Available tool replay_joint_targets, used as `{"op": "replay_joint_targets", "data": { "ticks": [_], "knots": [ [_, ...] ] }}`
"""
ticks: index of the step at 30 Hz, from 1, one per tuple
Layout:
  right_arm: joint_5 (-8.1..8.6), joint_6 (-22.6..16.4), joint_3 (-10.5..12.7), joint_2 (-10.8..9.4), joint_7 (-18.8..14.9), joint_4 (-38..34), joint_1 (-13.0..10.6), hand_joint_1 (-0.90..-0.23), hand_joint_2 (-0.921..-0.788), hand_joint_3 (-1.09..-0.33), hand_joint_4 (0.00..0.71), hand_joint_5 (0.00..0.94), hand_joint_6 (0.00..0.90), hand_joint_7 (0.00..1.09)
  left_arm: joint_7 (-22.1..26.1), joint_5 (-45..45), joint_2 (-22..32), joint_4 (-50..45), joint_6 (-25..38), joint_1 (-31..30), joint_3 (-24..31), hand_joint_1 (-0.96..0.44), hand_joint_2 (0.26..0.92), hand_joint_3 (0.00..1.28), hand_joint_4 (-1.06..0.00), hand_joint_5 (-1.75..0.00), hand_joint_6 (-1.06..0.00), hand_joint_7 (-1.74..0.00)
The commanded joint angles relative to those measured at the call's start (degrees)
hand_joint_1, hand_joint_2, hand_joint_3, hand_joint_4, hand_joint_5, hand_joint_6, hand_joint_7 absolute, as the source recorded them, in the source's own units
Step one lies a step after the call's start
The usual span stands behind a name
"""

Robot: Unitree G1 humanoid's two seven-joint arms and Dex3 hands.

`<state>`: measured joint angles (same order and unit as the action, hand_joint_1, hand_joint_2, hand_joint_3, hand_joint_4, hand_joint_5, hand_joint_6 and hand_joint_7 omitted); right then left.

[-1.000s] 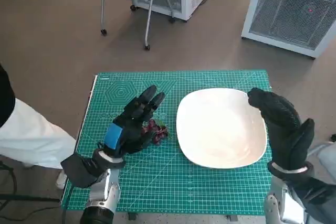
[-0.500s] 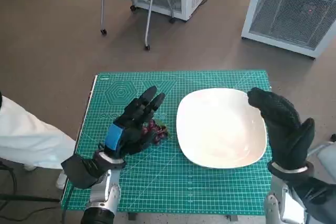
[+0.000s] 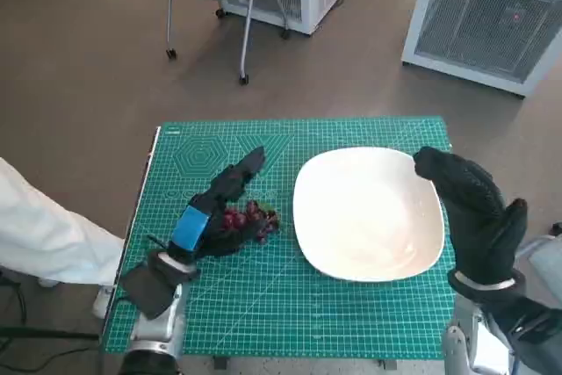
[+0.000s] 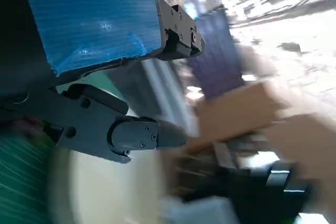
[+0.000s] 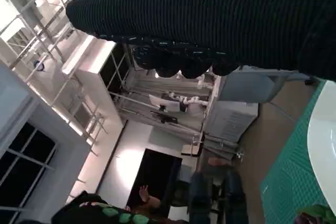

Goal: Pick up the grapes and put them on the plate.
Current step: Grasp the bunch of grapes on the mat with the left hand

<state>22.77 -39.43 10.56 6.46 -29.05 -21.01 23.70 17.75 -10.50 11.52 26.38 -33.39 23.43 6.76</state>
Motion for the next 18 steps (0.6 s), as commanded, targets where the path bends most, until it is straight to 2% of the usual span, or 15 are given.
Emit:
{"op": "replay_joint_targets", "data": {
  "ticks": [1,10,18],
  "knots": [
    [0.2,1.3,-0.1,-0.2,-0.1,0.2,-1.5,-0.414,-0.921,-0.594,0.657,0.007,0.178,0.85,-10.3,-26.6,5.1,-17.0,13.0,-4.9,-5.5,-0.5,0.869,0.01,-0.13,0.0,-0.27,-0.01],
    [0.55,1.2,0.0,0.1,-0.6,0.1,-1.6,-0.413,-0.921,-0.595,0.655,0.006,0.178,0.84,-7.5,-37.3,3.7,-26.4,26.0,-6.6,-10.1,-0.47,0.813,0.0,-0.11,0.0,-0.34,-0.03],
    [0.26,0.9,0.1,0.3,-0.5,0.4,-1.8,-0.416,-0.921,-0.593,0.648,0.003,0.176,0.84,-4.1,-43.2,3.7,-27.4,36.8,-4.5,-15.7,-0.49,0.793,0.0,-0.1,0.0,-0.33,-0.01]
  ]
}}
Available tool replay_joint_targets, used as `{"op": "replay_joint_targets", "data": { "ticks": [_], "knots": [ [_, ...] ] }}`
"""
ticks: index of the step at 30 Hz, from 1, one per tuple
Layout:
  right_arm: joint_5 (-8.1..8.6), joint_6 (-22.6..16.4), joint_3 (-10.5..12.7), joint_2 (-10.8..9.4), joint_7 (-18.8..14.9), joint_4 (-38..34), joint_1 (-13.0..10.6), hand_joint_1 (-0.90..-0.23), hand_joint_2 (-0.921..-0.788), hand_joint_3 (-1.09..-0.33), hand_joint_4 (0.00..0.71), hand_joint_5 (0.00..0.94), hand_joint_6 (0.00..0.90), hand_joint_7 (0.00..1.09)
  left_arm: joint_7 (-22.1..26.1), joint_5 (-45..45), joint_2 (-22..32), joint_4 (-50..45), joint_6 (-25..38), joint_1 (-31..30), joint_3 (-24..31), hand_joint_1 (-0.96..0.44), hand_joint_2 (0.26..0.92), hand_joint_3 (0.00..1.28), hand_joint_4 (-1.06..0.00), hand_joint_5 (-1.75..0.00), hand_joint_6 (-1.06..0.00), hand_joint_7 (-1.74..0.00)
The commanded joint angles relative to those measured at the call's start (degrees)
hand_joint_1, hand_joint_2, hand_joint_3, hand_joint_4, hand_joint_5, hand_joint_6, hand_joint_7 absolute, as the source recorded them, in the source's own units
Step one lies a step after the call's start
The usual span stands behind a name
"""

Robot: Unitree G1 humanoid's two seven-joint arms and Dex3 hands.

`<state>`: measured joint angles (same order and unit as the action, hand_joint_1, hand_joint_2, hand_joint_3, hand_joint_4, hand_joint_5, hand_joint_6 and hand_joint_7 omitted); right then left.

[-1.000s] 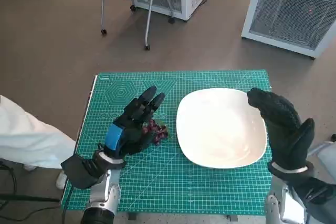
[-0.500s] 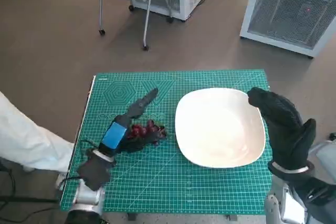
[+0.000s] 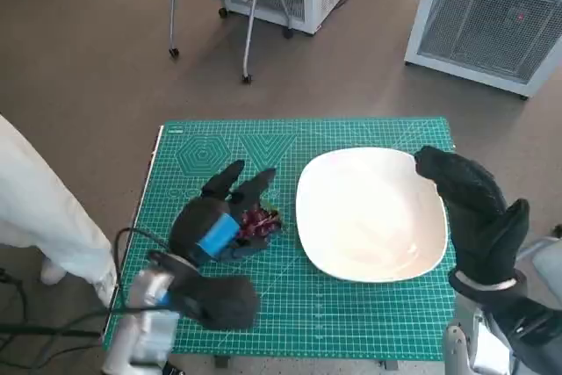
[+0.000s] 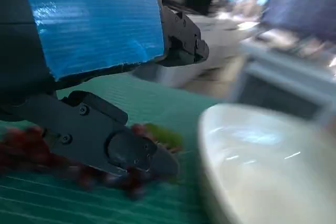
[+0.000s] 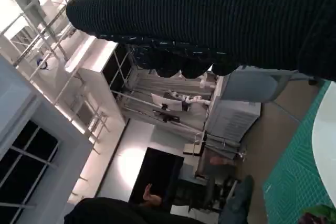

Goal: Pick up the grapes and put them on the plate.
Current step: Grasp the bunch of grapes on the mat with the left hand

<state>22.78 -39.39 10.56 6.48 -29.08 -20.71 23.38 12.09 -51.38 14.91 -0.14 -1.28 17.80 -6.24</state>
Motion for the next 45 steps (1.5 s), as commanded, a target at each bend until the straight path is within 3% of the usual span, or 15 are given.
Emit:
{"op": "replay_joint_targets", "data": {
  "ticks": [1,21,45],
  "knots": [
    [0.23,0.9,0.1,0.3,-0.5,0.1,-1.5,-0.416,-0.921,-0.593,0.647,0.002,0.176,0.84,1.9,-2.6,0.4,-0.5,5.6,1.6,-3.2,-0.48,0.792,0.0,-0.1,0.0,-0.33,-0.01],
    [0.51,1.9,0.3,0.1,-0.2,0.9,-1.9,-0.42,-0.921,-0.596,0.645,0.001,0.172,0.84,4.2,-2.5,0.9,14.1,17.6,11.9,-11.6,-0.39,0.759,0.0,-0.1,0.0,-0.31,0.0],
    [1.75,3.9,0.8,0.0,-0.4,2.2,-2.6,-0.427,-0.921,-0.593,0.645,0.001,0.17,0.84,1.2,2.7,-1.6,39.1,22.5,24.4,-16.9,-0.28,0.763,0.0,-0.11,0.0,-0.32,-0.01]
  ]
}}
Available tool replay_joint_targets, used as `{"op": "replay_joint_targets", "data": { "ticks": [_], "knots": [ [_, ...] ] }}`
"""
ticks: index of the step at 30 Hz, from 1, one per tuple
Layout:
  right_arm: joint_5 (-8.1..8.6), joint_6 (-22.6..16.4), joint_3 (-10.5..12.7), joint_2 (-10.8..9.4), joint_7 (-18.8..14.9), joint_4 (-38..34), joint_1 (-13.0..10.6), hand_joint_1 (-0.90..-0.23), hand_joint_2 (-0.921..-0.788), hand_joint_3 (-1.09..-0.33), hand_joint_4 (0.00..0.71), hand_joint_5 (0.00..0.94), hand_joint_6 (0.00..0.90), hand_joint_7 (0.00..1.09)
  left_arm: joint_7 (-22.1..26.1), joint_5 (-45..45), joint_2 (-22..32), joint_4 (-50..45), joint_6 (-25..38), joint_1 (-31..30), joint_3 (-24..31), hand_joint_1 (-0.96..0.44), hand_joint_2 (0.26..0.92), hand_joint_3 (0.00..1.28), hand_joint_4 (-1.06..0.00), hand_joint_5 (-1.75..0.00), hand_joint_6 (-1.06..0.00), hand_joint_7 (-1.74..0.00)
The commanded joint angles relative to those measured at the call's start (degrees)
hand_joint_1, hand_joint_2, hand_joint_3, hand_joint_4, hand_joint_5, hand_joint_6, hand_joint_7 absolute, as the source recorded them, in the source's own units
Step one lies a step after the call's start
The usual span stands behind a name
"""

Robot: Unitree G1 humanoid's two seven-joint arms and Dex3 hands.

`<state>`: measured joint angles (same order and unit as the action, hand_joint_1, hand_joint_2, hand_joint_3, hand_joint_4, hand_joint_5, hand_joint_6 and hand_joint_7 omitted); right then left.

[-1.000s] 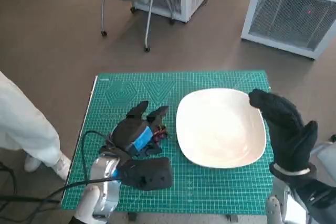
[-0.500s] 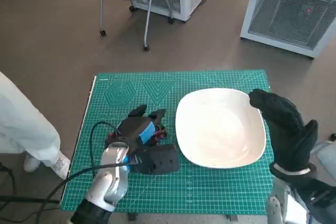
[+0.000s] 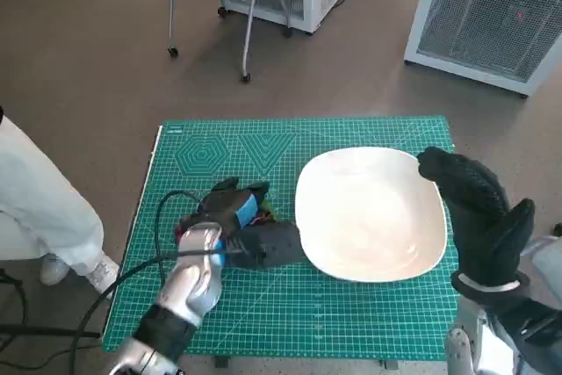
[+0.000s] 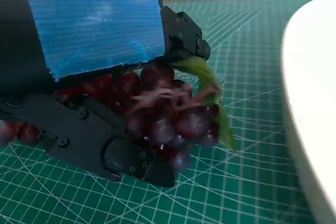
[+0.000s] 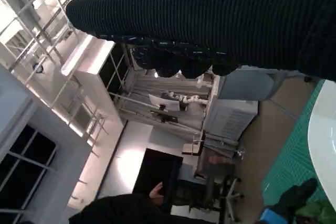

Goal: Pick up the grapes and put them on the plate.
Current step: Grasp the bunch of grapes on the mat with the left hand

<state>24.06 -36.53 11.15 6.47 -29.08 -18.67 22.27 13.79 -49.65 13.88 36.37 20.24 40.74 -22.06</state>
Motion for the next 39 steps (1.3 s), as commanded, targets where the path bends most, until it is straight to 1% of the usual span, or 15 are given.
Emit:
{"op": "replay_joint_targets", "data": {
  "ticks": [1,13,16,17,18,19,21,22,23,24,25,27,30,32,39],
  "knots": [
    [0.54,1.1,0.2,0.1,-0.4,0.2,-1.5,-0.427,-0.921,-0.593,0.645,0.001,0.17,0.84,-0.5,1.2,-0.6,3.2,1.2,1.8,-1.3,-0.28,0.765,0.0,-0.11,0.0,-0.32,-0.01],
    [0.7,1.4,0.3,0.4,-0.7,0.1,-1.3,-0.423,-0.921,-0.595,0.645,0.001,0.167,0.84,-0.5,3.5,-0.9,7.0,1.9,4.0,-3.0,-0.27,0.782,0.01,-0.14,-0.01,-0.34,-0.01],
    [0.66,1.3,0.4,0.5,-0.8,0.0,-1.2,-0.423,-0.921,-0.595,0.645,0.001,0.168,0.83,-0.9,4.4,-0.7,7.3,1.2,4.1,-3.0,-0.21,0.796,0.01,-0.21,-0.02,-0.38,-0.02],
    [0.65,1.3,0.4,0.5,-0.8,0.0,-1.2,-0.423,-0.921,-0.595,0.645,0.001,0.169,0.83,-1.3,4.7,-0.6,7.5,0.7,4.1,-3.0,-0.17,0.805,0.01,-0.26,-0.04,-0.41,-0.03],
    [0.64,1.4,0.4,0.5,-0.8,-0.1,-1.1,-0.423,-0.921,-0.595,0.645,0.001,0.169,0.83,-1.9,4.9,-0.5,7.8,0.1,4.1,-3.0,-0.12,0.816,0.02,-0.31,-0.11,-0.44,-0.04],
    [0.64,1.4,0.4,0.6,-0.8,-0.1,-1.1,-0.423,-0.921,-0.595,0.645,0.001,0.169,0.83,-2.8,5.1,-0.4,8.2,-0.9,3.9,-3.0,-0.04,0.834,0.04,-0.37,-0.28,-0.48,-0.05],
    [0.64,1.4,0.5,0.6,-0.9,-0.2,-1.0,-0.423,-0.921,-0.595,0.645,0.001,0.169,0.83,-4.9,5.3,-0.1,9.0,-3.0,3.5,-3.3,0.13,0.838,0.18,-0.44,-0.76,-0.57,-0.09],
    [0.64,1.4,0.5,0.6,-0.9,-0.2,-1.0,-0.423,-0.921,-0.595,0.645,0.001,0.17,0.83,-6.0,5.3,0.1,9.3,-4.1,3.3,-3.4,0.17,0.835,0.26,-0.45,-0.99,-0.59,-0.23],
    [0.63,1.4,0.5,0.7,-1.0,-0.2,-1.0,-0.423,-0.921,-0.595,0.645,0.001,0.17,0.83,-6.9,5.4,0.3,9.6,-5.0,3.2,-3.6,0.17,0.827,0.32,-0.44,-1.14,-0.59,-0.4],
    [0.62,1.3,0.6,0.7,-1.0,-0.3,-0.9,-0.423,-0.921,-0.595,0.645,0.001,0.17,0.83,-7.7,5.4,0.5,9.8,-5.8,3.1,-3.7,0.15,0.828,0.37,-0.43,-1.27,-0.55,-0.65],
    [0.61,1.3,0.6,0.7,-1.0,-0.4,-0.9,-0.422,-0.921,-0.595,0.645,0.001,0.17,0.83,-8.4,5.5,0.6,10.1,-6.5,3.0,-3.8,0.1,0.845,0.37,-0.42,-1.34,-0.5,-0.91],
    [0.58,1.3,0.7,0.8,-1.0,-0.5,-0.8,-0.422,-0.921,-0.595,0.645,0.001,0.17,0.83,-9.5,5.6,0.9,10.5,-7.6,2.9,-4.1,0.05,0.859,0.39,-0.39,-1.43,-0.44,-1.21],
    [0.56,1.3,0.7,0.8,-1.0,-0.7,-0.6,-0.422,-0.921,-0.595,0.645,0.001,0.17,0.83,-10.5,5.6,1.0,11.0,-8.5,2.9,-4.4,0.02,0.871,0.4,-0.37,-1.48,-0.4,-1.38],
    [0.49,1.2,0.7,0.8,-1.0,-0.8,-0.5,-0.422,-0.921,-0.595,0.645,0.001,0.171,0.83,-11.0,5.6,1.1,11.3,-8.7,3.0,-4.6,0.01,0.881,0.39,-0.36,-1.5,-0.38,-1.43],
    [0.21,1.0,0.8,0.8,-0.9,-1.2,-0.2,-0.42,-0.921,-0.596,0.645,0.001,0.172,0.83,-11.5,6.0,1.3,11.0,-8.7,3.1,-4.7,0.0,0.917,0.33,-0.37,-1.49,-0.37,-1.46]
  ]
}}
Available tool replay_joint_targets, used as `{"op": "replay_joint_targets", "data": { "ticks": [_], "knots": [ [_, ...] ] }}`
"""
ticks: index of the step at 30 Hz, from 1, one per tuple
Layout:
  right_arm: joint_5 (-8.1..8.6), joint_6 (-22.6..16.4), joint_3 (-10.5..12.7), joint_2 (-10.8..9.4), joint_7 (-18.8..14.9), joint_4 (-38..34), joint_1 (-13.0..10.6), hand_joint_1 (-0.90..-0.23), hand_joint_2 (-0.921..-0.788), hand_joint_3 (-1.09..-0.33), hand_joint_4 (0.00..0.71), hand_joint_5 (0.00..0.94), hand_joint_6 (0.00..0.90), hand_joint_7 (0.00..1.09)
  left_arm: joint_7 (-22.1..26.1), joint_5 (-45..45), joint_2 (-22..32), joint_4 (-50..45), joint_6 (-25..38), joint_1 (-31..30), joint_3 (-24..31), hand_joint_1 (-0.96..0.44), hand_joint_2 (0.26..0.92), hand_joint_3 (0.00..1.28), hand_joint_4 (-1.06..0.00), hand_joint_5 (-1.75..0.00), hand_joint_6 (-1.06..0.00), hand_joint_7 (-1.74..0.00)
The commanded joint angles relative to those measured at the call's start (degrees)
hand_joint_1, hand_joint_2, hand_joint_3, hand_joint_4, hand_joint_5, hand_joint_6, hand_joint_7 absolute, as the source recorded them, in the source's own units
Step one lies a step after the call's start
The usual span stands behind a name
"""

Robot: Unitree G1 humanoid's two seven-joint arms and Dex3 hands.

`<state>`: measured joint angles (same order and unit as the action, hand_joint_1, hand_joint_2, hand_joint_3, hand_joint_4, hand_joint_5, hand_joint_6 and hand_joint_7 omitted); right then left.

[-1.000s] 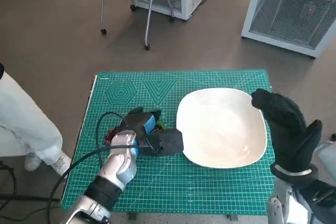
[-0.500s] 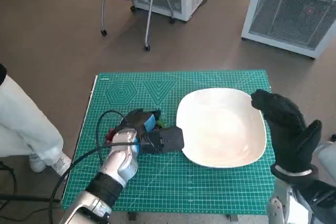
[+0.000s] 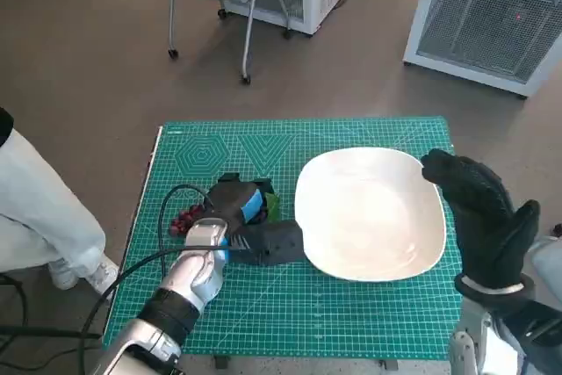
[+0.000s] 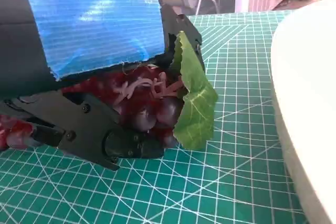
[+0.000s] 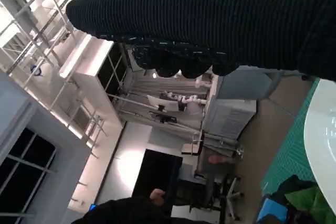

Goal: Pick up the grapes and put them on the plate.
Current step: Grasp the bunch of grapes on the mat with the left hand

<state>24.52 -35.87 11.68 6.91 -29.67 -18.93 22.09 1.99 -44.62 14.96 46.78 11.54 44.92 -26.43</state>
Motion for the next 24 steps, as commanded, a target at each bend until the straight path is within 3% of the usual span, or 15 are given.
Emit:
{"op": "replay_joint_targets", "data": {
  "ticks": [1,24],
  "knots": [
    [-0.27,0.3,0.3,0.4,-0.3,-1.1,0.1,-0.42,-0.921,-0.596,0.645,0.001,0.172,0.83,0.4,1.1,0.3,0.3,0.0,-1.2,-0.3,0.0,0.918,0.33,-0.37,-1.49,-0.37,-1.46],
    [-0.61,-0.6,0.4,0.0,-0.3,-2.5,1.2,-0.418,-0.921,-0.596,0.645,0.002,0.175,0.82,1.3,1.9,2.0,-4.5,1.5,-2.3,0.4,0.0,0.92,0.27,-0.43,-1.43,-0.44,-1.39]
  ]
}}
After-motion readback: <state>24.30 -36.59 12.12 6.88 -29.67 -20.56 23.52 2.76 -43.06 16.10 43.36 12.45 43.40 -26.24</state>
